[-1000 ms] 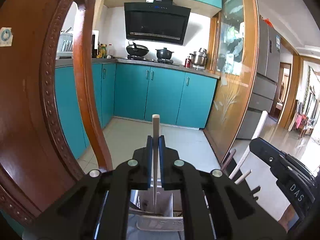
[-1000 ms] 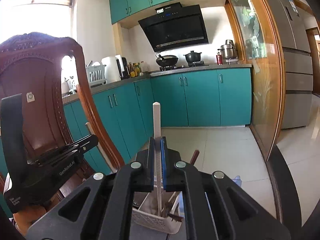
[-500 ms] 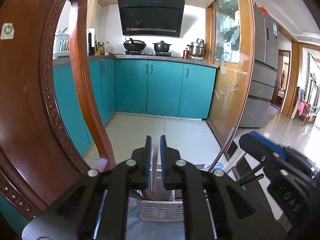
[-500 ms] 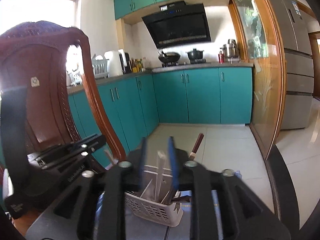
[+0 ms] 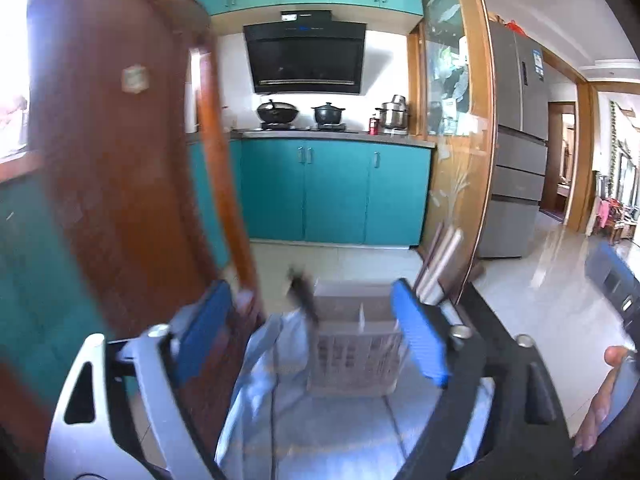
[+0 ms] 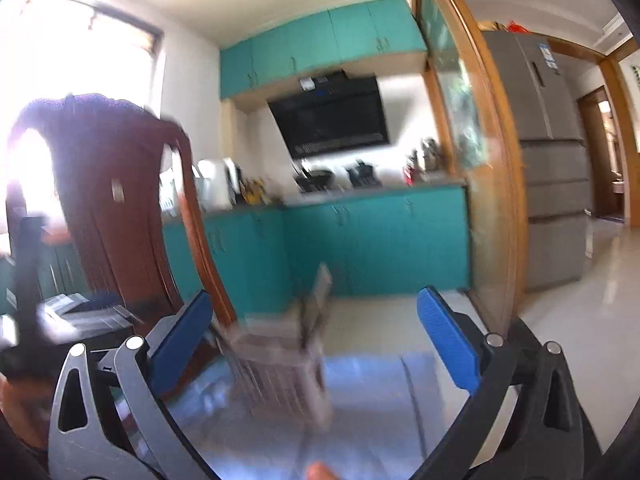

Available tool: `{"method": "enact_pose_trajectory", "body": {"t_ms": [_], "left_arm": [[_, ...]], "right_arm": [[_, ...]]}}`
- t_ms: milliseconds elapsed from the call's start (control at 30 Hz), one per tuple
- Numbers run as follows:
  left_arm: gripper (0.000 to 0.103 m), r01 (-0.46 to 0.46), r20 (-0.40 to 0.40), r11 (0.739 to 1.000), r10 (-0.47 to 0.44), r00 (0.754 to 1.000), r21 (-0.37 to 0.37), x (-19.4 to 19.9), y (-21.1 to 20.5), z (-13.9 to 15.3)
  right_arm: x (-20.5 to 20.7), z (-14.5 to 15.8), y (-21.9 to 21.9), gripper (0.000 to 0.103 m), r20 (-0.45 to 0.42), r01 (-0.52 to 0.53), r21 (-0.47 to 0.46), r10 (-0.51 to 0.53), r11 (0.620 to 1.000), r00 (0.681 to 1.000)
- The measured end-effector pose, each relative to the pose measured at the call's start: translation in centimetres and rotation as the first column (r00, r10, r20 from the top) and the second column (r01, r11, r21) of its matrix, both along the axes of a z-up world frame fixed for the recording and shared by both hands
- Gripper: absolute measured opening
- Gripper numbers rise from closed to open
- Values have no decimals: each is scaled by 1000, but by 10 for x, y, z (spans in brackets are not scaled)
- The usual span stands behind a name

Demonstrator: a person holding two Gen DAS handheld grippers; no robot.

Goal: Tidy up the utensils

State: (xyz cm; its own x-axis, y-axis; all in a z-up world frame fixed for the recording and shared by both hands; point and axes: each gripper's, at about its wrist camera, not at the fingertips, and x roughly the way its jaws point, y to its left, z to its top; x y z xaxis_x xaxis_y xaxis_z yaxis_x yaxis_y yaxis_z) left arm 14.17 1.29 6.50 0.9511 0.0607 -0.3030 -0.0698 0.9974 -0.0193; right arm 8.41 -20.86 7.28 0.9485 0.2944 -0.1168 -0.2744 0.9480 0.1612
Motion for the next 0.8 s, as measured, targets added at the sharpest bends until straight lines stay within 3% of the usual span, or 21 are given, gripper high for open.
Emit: {"method": "enact_pose_trajectory", "body": {"t_ms": [67,167,400,800], "left_arm": [[89,1,-26,1000,-1,1000,-17,-31,-1,-18],[97,-1,-25,1000,0,1000,-12,-70,-7,-31],[99,4,7,1000,-4,1000,31,-149,-25,-26],[99,15,53,1000,-16,998,28,-201,-35,-9]], "right_arm": [[-16,-24,-8,100,-110,18,-19,-20,1000,994],[-39,-34,-15,100,-176,13,-35,-19,999,984],[-107,-6,-4,100,-79,-13,-149,2,989,997],[-164,11,1,100,39,-10,-165,17,986,999]]}}
